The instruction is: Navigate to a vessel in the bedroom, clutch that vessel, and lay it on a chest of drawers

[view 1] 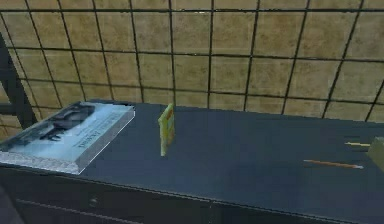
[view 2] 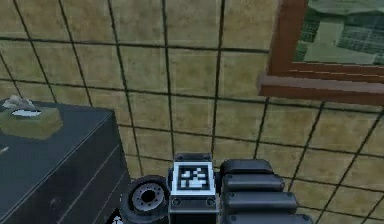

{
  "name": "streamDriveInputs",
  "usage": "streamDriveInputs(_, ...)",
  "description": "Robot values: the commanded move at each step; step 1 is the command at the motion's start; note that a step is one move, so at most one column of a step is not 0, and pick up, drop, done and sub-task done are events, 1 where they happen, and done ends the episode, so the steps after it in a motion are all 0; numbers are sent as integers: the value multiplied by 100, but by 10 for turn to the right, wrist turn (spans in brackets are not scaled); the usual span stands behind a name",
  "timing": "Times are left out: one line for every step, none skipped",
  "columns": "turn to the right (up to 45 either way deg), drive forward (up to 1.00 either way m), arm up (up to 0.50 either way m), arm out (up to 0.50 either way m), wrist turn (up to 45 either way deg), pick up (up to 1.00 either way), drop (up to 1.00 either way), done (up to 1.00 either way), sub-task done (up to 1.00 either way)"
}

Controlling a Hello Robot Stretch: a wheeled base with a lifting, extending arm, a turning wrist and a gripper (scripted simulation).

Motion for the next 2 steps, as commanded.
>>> streamDriveInputs(-30, 0, 0, 0, 0, 0, 0, 0, 0)
streamDriveInputs(330, 0, 0, 0, 0, 0, 0, 0, 0)
